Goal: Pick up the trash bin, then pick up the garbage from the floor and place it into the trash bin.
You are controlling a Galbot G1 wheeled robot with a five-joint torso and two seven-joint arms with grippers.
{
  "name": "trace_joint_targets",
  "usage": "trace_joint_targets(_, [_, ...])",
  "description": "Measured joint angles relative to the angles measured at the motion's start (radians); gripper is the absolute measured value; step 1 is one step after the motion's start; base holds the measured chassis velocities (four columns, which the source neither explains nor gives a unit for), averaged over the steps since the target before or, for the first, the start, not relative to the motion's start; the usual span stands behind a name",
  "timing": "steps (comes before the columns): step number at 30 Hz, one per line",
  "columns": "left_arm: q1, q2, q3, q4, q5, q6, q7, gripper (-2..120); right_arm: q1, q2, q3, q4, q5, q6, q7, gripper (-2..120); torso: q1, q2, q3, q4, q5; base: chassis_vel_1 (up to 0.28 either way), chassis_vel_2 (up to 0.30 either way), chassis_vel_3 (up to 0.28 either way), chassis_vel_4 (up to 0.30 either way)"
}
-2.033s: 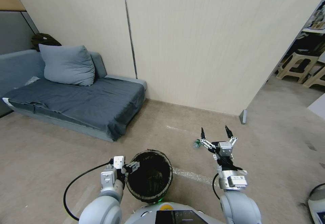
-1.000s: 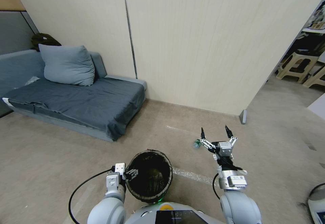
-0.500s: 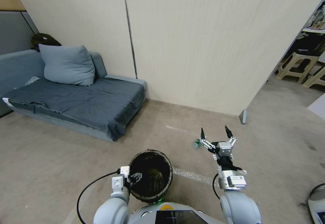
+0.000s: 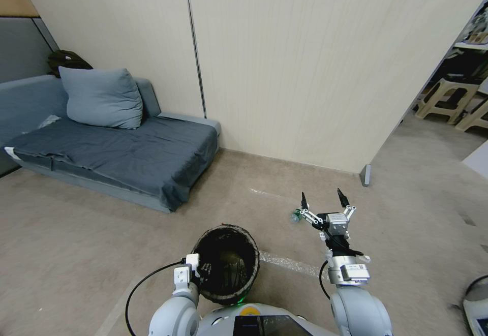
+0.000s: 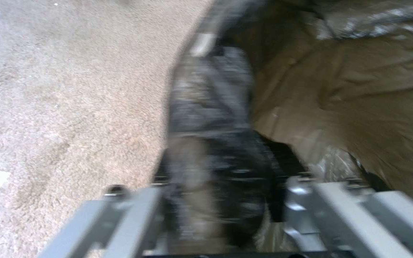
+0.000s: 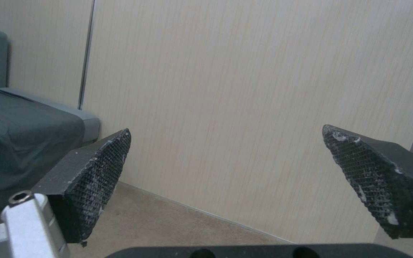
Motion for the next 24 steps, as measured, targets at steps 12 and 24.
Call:
trace_joint_targets(12, [-0.011,0.002,0.007,0.024,0.002,-0.014,-0.001,5,0.000,0.000,0.000,0.000,-0.003,0.000,0.002,100,0.000,0.000,0.000,0.0000,-0.0002,0.000,0.000,0.000,0.000])
trace_joint_targets(24, [-0.014,-0.016,0.024,-0.007,0.036,-0.032,-0.010,5,-0.006,0.000,-0.015,0.022,-0.050,-0.030,0.075,100,0.000,0.000,0.001,-0.0012,-0.0033,0.000,0.000,0.000,0.000])
